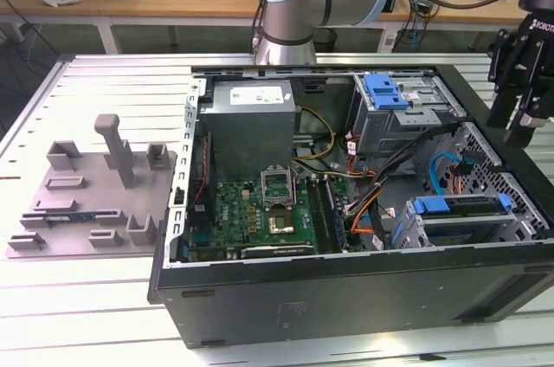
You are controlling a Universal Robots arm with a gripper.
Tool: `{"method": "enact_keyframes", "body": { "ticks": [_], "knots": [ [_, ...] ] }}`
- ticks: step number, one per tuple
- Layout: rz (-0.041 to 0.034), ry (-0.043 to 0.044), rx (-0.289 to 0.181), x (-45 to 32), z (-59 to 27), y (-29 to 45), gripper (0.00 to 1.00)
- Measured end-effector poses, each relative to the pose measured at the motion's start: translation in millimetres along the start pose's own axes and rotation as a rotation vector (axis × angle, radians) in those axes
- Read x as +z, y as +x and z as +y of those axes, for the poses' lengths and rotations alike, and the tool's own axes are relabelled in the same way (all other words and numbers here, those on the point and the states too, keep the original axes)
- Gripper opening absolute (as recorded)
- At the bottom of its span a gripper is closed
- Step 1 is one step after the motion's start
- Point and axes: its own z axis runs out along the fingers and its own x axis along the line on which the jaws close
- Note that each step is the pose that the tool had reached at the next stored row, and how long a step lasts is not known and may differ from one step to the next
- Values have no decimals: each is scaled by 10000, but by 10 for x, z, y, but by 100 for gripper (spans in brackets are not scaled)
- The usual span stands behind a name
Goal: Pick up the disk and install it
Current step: 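Insert the first disk wire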
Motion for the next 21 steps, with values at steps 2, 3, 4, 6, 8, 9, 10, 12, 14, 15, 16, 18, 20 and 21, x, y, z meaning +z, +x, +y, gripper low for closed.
{"method": "enact_keyframes", "body": {
  "ticks": [2, 3, 4, 6, 8, 9, 10, 12, 14, 15, 16, 18, 20, 21],
  "knots": [
    [98, -10, 83, 11, -3, -10, 50],
    [152, -9, 111, 15, -3, -15, 50],
    [203, -9, 139, 18, -4, -21, 50],
    [274, -14, 193, 22, -6, -34, 50],
    [312, -46, 323, 22, -14, -60, 50],
    [318, -56, 363, 21, -17, -69, 50],
    [325, -65, 398, 21, -21, -80, 50],
    [341, -81, 464, 24, -29, -102, 50],
    [430, -81, 527, 36, -37, -172, 50],
    [473, -73, 531, 36, -32, -212, 50],
    [510, -66, 533, 36, -25, -258, 50],
    [576, -54, 539, 32, -11, -345, 50],
    [763, -20, 553, 24, 12, -484, 50],
    [834, -10, 558, 27, 15, -503, 50]
  ]
}}
